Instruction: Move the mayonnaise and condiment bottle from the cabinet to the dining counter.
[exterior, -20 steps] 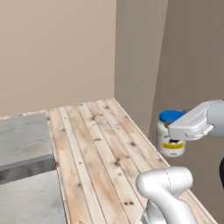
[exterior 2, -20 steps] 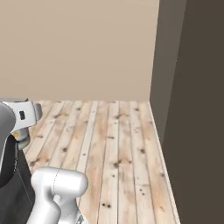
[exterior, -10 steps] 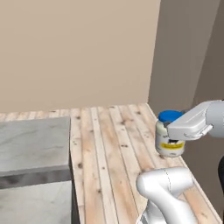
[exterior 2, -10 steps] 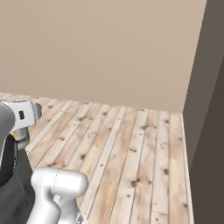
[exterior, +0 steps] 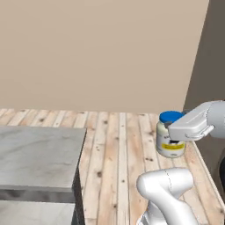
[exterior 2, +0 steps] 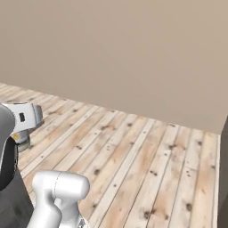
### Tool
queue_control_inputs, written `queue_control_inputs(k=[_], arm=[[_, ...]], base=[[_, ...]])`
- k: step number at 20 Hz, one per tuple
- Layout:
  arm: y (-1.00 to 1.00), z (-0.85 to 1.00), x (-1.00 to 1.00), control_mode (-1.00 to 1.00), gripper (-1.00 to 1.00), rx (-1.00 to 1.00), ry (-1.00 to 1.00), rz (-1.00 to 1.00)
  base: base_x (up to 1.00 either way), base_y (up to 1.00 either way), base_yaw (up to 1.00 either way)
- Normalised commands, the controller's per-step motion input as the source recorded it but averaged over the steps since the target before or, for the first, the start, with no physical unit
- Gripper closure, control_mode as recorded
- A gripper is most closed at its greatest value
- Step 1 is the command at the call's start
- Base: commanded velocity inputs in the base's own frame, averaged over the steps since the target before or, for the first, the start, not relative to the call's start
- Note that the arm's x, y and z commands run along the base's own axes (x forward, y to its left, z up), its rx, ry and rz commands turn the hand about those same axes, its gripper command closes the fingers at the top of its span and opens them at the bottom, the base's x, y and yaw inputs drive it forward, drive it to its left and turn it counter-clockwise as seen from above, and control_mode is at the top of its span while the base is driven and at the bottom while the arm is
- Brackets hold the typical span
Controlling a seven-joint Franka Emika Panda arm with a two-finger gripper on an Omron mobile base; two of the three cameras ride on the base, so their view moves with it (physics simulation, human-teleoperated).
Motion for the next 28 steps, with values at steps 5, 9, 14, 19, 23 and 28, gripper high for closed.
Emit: queue_control_inputs(k=[5,9,14,19,23,28], arm=[[0.0,0.0,0.0,1.0,1.0,0.0,0.0,0.0],[0.0,0.0,0.0,1.0,1.0,0.0,0.0,0.0],[0.0,0.0,0.0,1.0,1.0,0.0,0.0,0.0],[0.0,0.0,0.0,1.0,1.0,0.0,0.0,0.0],[0.0,0.0,0.0,1.0,1.0,0.0,0.0,0.0],[0.0,0.0,0.0,1.0,1.0,0.0,0.0,0.0]], base=[[0.64,-0.36,0.38],[0.63,-0.36,0.37],[0.54,-0.41,0.36],[0.54,-0.4,0.36],[0.54,-0.44,0.36],[0.53,-0.45,0.37]])
